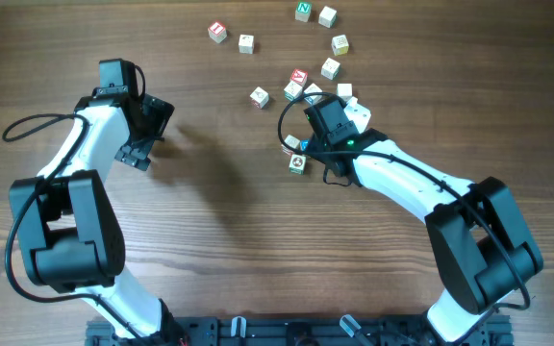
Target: Form a circle
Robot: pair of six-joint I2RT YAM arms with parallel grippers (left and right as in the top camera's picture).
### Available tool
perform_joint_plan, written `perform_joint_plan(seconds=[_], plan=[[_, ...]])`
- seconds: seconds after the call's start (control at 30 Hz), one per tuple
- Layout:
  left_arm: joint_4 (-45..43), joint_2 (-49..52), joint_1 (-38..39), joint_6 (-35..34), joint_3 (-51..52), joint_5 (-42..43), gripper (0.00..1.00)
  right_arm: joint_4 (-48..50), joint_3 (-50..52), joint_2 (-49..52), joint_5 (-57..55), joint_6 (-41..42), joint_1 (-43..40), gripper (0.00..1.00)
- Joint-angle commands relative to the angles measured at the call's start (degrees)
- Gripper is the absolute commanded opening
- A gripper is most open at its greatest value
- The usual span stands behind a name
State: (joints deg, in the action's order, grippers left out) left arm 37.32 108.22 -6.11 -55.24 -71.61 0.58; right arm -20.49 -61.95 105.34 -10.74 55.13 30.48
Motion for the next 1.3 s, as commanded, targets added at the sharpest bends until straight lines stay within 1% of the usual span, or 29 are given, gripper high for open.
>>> perform_joint_plan(seconds=[0.0,0.37,0.4,0.47,0.5,0.97,1.27], plan=[[0.00,0.76,-0.07,-0.55,-0.17,0.02,1.00,0.15,0.52,1.18,0.79,-1.11,-0.13,0.05],[0.00,0.76,-0.07,-0.55,-0.17,0.02,1.00,-0.24,0.52,1.18,1.77,-0.98,-0.13,0.05],[0.00,0.76,-0.07,-0.55,-0.17,0.02,1.00,-1.09,0.52,1.18,1.55,-0.20,-0.13,0.05],[0.00,0.76,-0.07,-0.55,-0.17,0.02,1.00,-4.76,0.52,1.18,0.68,5.55,-0.13,0.05],[0.00,0.76,-0.07,-0.55,-0.17,0.02,1.00,-5.95,0.52,1.18,0.72,6.69,-0.13,0.05],[0.00,0.76,-0.07,-0.55,-0.17,0.02,1.00,-6.54,0.46,1.16,9.09,6.49,-0.11,0.05],[0.00,0.76,-0.07,-0.55,-0.17,0.02,1.00,-5.22,0.46,1.16,10.45,6.29,0.48,0.05]])
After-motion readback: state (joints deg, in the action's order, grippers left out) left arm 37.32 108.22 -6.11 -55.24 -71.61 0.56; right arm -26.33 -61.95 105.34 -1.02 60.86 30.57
